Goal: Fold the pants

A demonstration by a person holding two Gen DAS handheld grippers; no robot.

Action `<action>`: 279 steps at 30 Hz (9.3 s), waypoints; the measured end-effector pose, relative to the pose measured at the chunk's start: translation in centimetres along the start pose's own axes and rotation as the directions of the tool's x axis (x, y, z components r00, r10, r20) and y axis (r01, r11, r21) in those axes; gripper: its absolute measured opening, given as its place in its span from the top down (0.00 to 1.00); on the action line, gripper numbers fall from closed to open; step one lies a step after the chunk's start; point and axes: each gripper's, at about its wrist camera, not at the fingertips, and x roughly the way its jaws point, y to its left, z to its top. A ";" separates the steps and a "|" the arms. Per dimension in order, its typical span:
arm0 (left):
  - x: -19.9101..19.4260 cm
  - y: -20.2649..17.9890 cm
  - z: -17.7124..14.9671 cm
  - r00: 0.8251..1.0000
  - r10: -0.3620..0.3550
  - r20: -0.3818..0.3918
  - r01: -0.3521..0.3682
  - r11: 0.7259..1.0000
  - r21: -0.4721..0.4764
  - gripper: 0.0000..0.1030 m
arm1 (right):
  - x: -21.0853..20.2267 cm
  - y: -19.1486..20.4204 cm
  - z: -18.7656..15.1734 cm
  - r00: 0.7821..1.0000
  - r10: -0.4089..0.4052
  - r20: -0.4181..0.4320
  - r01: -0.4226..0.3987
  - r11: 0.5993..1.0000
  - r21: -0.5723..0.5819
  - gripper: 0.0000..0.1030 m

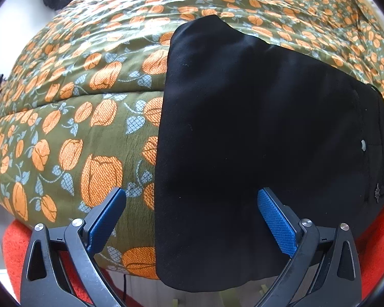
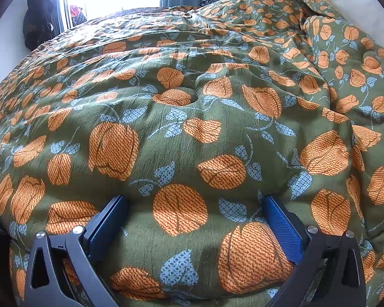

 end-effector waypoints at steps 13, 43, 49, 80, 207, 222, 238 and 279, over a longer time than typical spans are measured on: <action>0.7 -0.4 1.4 0.998 0.031 -0.053 -0.034 0.998 -0.054 0.00 | -0.1 0.0 -0.1 1.000 0.008 0.000 -0.008 1.000 0.005 0.00; -2.3 2.8 -0.7 0.993 -0.042 0.111 0.039 0.999 0.026 0.02 | 0.0 0.0 0.0 1.000 0.010 -0.007 -0.010 1.000 0.005 0.00; -4.2 6.5 -0.1 0.979 -0.117 0.167 0.129 0.990 -0.060 0.02 | -5.3 -2.1 1.0 0.948 0.319 -0.005 -0.316 0.941 0.120 0.00; -8.0 -1.3 3.4 0.957 -0.262 0.123 0.250 0.963 0.102 0.85 | -17.2 16.5 -4.8 0.779 0.599 -0.186 -0.616 0.787 -0.043 0.68; -20.7 3.0 -1.1 0.957 0.036 0.289 -0.069 0.992 0.105 0.01 | -34.8 21.5 -4.0 0.978 0.191 0.084 -0.176 0.971 -0.161 0.00; -18.8 2.3 -1.1 0.969 0.051 0.241 -0.074 0.993 0.089 0.01 | -34.5 22.1 -3.5 0.983 0.148 0.107 -0.129 0.978 -0.166 0.00; -18.6 2.0 0.3 0.960 0.078 0.267 -0.099 0.993 0.066 0.01 | -33.4 22.3 -2.9 0.985 0.127 0.120 -0.108 0.982 -0.156 0.00; -17.4 2.6 1.6 0.960 0.099 0.262 -0.107 0.994 0.017 0.01 | -31.5 23.1 -1.3 0.978 0.187 0.092 -0.177 0.978 -0.110 0.00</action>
